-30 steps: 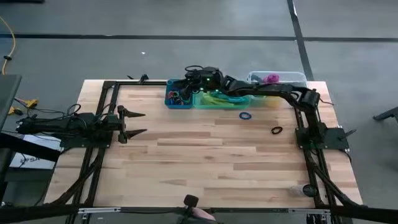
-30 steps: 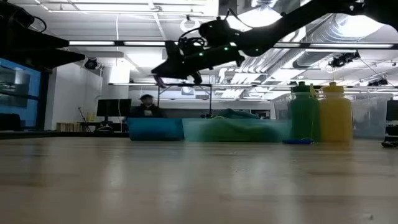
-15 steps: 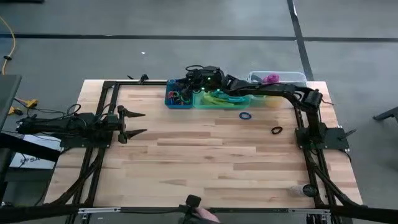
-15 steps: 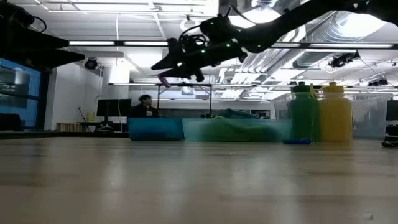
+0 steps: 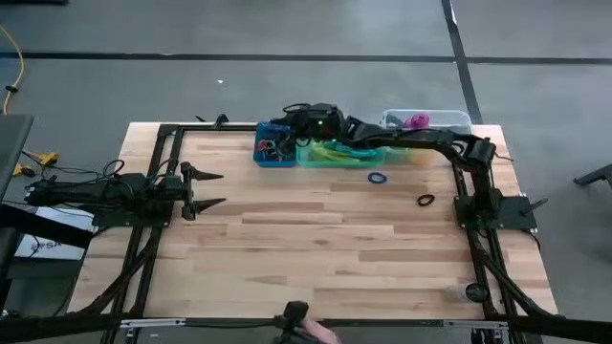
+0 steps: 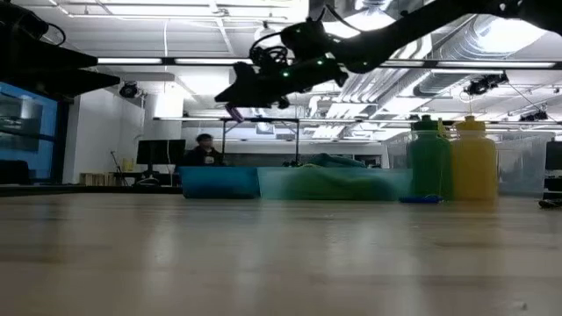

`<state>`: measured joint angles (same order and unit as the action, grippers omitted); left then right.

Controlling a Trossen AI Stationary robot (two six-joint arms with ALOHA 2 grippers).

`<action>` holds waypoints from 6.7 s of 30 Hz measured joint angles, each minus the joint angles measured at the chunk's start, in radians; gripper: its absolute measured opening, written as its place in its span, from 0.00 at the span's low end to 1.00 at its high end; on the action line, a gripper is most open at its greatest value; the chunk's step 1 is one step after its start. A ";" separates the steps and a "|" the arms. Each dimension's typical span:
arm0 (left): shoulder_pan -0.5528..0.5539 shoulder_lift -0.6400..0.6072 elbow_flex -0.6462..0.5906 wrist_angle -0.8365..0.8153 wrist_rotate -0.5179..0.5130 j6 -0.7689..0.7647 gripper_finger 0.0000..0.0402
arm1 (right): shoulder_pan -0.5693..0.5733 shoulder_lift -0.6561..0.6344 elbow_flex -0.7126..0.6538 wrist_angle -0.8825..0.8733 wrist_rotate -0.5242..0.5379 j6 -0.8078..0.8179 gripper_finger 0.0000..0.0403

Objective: Pick & Place Sports Items
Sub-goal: Put the violet spring keychain into the blue bin

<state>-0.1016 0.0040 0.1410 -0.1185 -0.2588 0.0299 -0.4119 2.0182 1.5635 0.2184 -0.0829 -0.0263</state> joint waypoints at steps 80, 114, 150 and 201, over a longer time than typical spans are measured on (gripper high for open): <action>0.000 0.000 0.000 0.000 0.000 0.000 0.92 | 0.018 0.087 -0.001 -0.189 0.039 0.353 0.51; 0.000 0.000 0.000 0.000 0.000 0.000 0.92 | 0.155 0.100 0.000 -0.282 0.323 0.815 0.51; 0.000 0.000 0.000 0.000 0.000 0.000 0.92 | 0.118 0.091 0.000 -0.056 -0.033 0.725 0.51; 0.000 0.000 0.000 0.341 -0.009 -0.207 0.92 | 0.228 -0.242 -0.001 -0.454 0.223 0.241 0.51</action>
<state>-0.1013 0.0044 0.1410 0.2224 -0.2674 -0.1772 -0.1844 1.7763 1.5627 -0.2352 0.1401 0.2149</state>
